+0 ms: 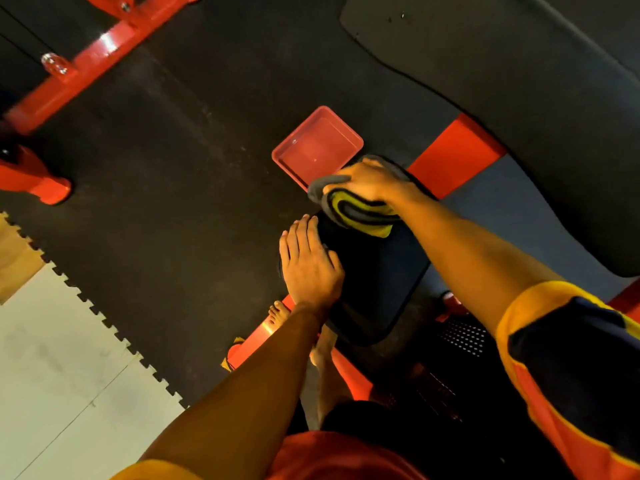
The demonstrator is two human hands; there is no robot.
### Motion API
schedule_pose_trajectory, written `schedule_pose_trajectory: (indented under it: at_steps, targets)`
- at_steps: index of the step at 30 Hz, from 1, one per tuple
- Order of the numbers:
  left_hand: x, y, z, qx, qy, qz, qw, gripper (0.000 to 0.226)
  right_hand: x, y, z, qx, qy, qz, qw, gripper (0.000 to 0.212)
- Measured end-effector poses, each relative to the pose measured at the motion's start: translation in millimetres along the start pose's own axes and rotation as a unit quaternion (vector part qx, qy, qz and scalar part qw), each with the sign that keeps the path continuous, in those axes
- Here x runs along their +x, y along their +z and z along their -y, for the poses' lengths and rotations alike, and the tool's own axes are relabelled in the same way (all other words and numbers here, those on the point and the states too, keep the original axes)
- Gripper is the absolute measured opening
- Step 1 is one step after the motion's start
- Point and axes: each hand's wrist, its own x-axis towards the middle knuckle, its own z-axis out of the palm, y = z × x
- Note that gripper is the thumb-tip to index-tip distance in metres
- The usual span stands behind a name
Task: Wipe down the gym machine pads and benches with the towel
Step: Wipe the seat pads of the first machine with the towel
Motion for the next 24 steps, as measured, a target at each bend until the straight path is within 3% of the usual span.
schedule_pose_trajectory:
  at_steps: [3, 6, 10, 13, 16, 18, 24]
  targets:
    - [0, -1, 0, 0.001, 0.006, 0.000, 1.000, 0.069, 10, 12, -5, 0.012, 0.026, -0.029, 0.999, 0.059]
    - [-1, 1, 2, 0.002, 0.005, -0.006, 1.000, 0.068, -17, 47, 13, 0.077, -0.029, -0.086, 0.993, 0.049]
    - [-4, 1, 3, -0.017, 0.019, -0.020, 0.999, 0.060, -85, 97, 6, 0.152, -0.051, -0.142, 0.977, 0.070]
    - [-2, -2, 4, -0.015, 0.016, -0.009, 1.000, 0.065, -103, 108, -25, 0.144, 0.018, -0.149, 0.978, 0.082]
    - [-4, -3, 6, -0.013, 0.028, -0.010, 0.999, 0.063, -79, 91, -42, 0.156, 0.122, -0.139, 0.970, 0.076]
    - [-4, 0, 9, -0.020, 0.036, -0.013, 0.999, 0.062, -59, 80, -28, 0.168, 0.148, -0.128, 0.966, 0.076]
    - [-19, 9, 21, -0.060, 0.008, -0.046, 0.997, 0.054, -107, 110, 24, 0.131, 0.025, -0.137, 0.982, 0.075]
